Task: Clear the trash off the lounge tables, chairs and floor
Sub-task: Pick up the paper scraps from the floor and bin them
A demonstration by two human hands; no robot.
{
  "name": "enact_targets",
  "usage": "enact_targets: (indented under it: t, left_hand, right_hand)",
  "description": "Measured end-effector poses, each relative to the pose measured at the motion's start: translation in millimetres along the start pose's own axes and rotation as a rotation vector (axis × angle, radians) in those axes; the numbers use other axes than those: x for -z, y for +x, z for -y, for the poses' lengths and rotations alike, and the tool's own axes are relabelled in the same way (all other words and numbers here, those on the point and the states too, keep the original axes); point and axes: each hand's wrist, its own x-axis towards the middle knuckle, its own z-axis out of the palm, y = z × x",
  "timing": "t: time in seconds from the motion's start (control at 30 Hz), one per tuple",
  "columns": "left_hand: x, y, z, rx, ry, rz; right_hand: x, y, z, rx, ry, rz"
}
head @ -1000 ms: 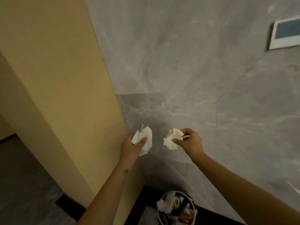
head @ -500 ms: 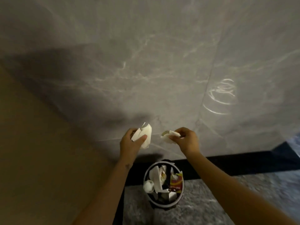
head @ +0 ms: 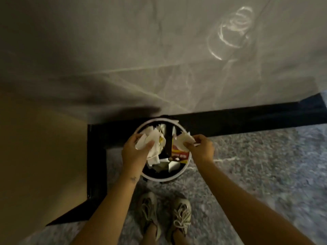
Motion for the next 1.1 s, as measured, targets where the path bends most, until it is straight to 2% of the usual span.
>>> enact_targets:
  t: [0.13, 0.27, 0.43, 0.6, 0.77, 0.93, 1.1]
  left_hand:
    - [-19, 6, 59, 0.037, 0.021, 0.002]
    - [-29, 9, 82, 0.075, -0.017, -0.015]
    - [-35, 9, 84, 0.04, -0.017, -0.038]
    - [-42, 14, 82, 0.032, -0.03, -0.079]
    - [-58, 23, 82, 0.02, -0.018, -0.077]
    - [-78, 38, 95, -0.034, 0.136, -0.087]
    - [-85, 46, 104, 0.073, 0.438, -0.09]
  right_hand:
    - [-45, 34, -53, -0.078, -0.096, 0.024]
    - [-73, 52, -72, -0.095, -0.137, 0.043]
    - [-83, 54, -77, 0.04, -0.383, -0.021]
    - [-82, 50, -75, 0.007, -0.358, -0.046]
    - [-78, 40, -71, 0.054, -0.245, -0.168]
    - [-78, 35, -72, 0.073, -0.178, -0.177]
    - [-82, 31, -77, 0.068, -0.186, -0.134]
